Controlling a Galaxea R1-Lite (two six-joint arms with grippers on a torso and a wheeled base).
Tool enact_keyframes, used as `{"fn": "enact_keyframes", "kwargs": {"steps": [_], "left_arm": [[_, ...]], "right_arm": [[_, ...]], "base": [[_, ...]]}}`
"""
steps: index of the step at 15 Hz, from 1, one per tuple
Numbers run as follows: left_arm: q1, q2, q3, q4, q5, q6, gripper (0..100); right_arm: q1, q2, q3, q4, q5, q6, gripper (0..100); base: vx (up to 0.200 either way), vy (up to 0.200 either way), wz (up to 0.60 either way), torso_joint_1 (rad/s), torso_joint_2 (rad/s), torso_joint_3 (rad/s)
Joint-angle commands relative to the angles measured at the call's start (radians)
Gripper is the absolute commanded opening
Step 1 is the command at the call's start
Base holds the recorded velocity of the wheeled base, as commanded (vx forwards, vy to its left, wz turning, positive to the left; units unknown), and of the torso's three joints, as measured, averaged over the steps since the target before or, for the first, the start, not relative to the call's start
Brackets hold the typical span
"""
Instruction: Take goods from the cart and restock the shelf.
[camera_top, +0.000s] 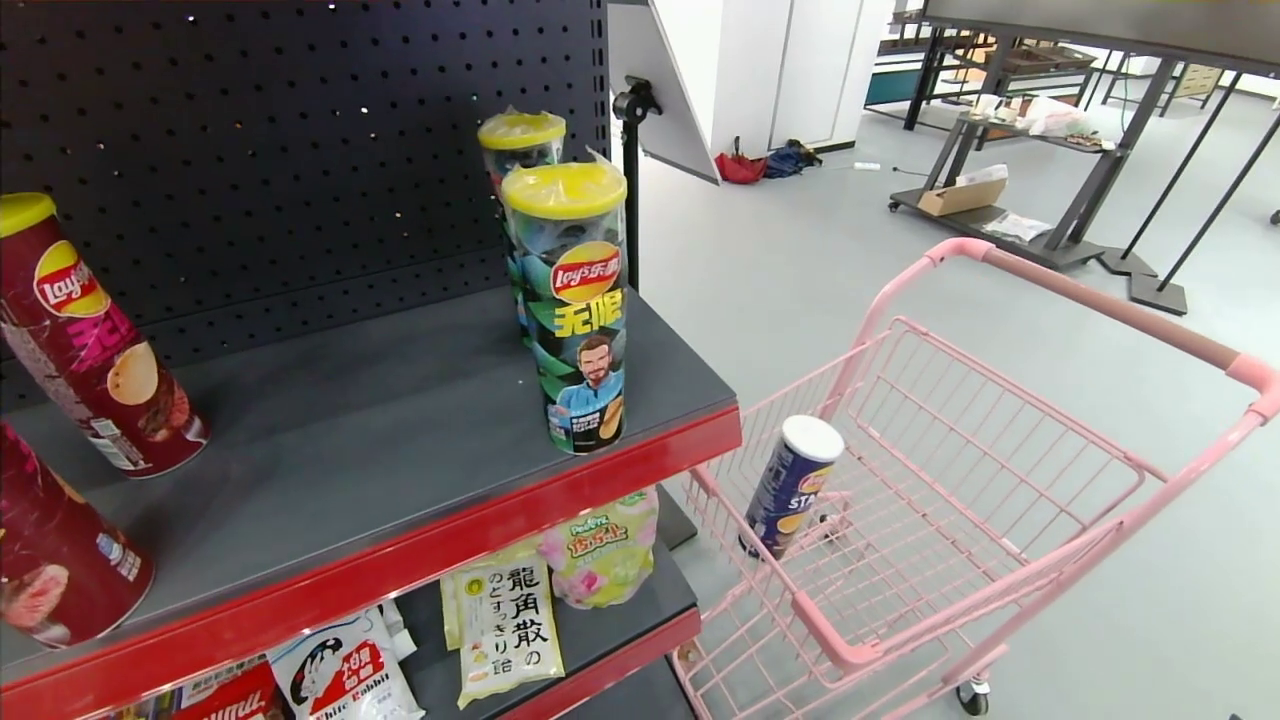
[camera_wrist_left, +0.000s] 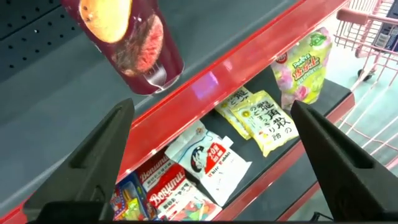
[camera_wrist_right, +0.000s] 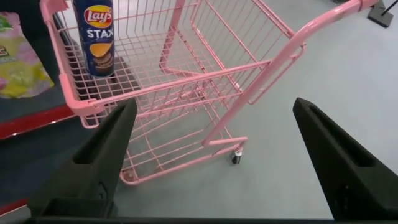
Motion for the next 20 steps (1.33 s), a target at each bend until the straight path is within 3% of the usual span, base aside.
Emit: {"fn": "enact_keyframes", "kwargs": {"steps": [1,3,5,7,8,10,12,14,17,20], "left_arm": [[0.000,0.004,-0.001,0.000,0.000,0.000,100],[0.000,0.007,-0.001,-0.003,0.003,0.000,100],[0.001,0.017,0.001,-0.003,0.006,-0.005,100],[0.001,0.059,-0.015,-0.005,0.007,-0.009,100],[0.003,0.114,-0.044,-0.006,0.007,-0.020,100],[0.003,0.185,-0.091,-0.006,0.007,-0.100,100],[0.003,0.218,-0.114,-0.003,0.006,-0.130,100],[0.003,0.234,-0.117,-0.002,-0.003,-0.130,100],[0.003,0.249,-0.117,-0.002,-0.005,-0.130,100],[0.003,0.272,-0.125,-0.002,-0.005,-0.130,100]], "right_arm": [[-0.001,0.026,-0.007,-0.002,-0.002,0.002,100],[0.002,0.122,-0.052,-0.021,0.006,0.022,100],[0.033,0.487,-0.277,-0.088,0.064,0.175,100],[0.050,0.654,-0.306,-0.205,0.066,0.181,100],[0.050,0.809,-0.282,-0.331,0.066,0.147,100],[0.088,1.007,-0.289,-0.507,0.104,0.154,100],[0.134,1.139,-0.286,-0.634,0.124,0.189,100],[0.205,1.367,-0.269,-0.866,0.124,0.213,100],[0.258,1.583,-0.300,-1.055,0.129,0.215,100],[0.297,1.660,-0.361,-1.081,0.152,0.247,100]], "base": [[0.000,0.000,0.00,-0.032,0.09,0.056],[0.000,0.000,0.00,-0.004,0.03,0.018],[0.000,0.000,0.00,0.000,0.00,0.000],[0.000,0.000,0.00,0.000,0.00,0.000],[0.000,0.000,0.00,0.000,0.00,0.000],[0.000,0.000,0.00,0.000,0.00,0.000],[0.000,0.000,0.00,0.000,0.00,0.000],[0.000,0.000,0.00,0.000,0.00,0.000],[0.000,0.000,0.00,0.000,0.00,0.000],[0.000,0.000,0.00,0.000,0.00,0.000]]}}
